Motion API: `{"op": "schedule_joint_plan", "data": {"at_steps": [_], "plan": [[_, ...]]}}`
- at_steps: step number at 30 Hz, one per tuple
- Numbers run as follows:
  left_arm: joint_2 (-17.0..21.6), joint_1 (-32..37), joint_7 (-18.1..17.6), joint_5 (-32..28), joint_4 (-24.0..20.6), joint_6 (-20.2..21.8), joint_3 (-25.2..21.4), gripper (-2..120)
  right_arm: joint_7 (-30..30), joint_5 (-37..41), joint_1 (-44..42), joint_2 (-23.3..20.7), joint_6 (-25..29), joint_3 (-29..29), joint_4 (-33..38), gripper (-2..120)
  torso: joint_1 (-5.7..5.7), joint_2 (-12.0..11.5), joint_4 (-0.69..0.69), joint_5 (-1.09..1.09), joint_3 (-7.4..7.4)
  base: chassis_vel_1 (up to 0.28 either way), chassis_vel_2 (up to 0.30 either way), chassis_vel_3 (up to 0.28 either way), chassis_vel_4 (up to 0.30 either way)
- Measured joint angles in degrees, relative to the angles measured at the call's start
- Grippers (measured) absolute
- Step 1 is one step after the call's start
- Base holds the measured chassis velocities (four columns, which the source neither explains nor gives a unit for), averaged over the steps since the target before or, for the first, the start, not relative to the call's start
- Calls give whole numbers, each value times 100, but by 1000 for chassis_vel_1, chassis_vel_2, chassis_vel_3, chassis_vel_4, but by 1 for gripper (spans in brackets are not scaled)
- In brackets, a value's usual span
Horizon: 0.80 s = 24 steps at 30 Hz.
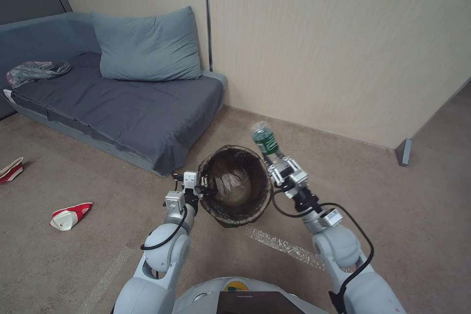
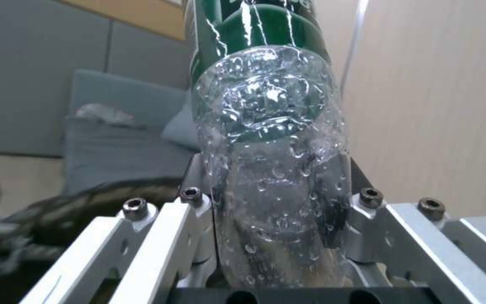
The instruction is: Pick up the trash bin, then pick up the garbage from the floor and place it into the trash bin.
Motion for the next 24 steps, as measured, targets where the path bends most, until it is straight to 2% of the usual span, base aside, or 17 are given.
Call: {"op": "schedule_joint_plan", "data": {"at_steps": [5, 23, 24], "plan": [[-7, 37, -1, 9, -36, 7, 40, 2, 0, -374, 35, 153, 47, -516, -407, 28, 0, 0, 0, 1, 0, 0, 0, 0, 0], [-60, 40, -3, 50, -56, 12, 172, 2, 126, -755, 105, 358, 116, -885, -972, 28, 0, 0, 0, 0, 0, 0, 0, 0, 0], [-60, 40, -3, 51, -56, 11, 171, 2, 152, -772, 105, 363, 116, -892, -982, 32, 0, 0, 0, 1, 0, 0, 0, 0, 0]]}}
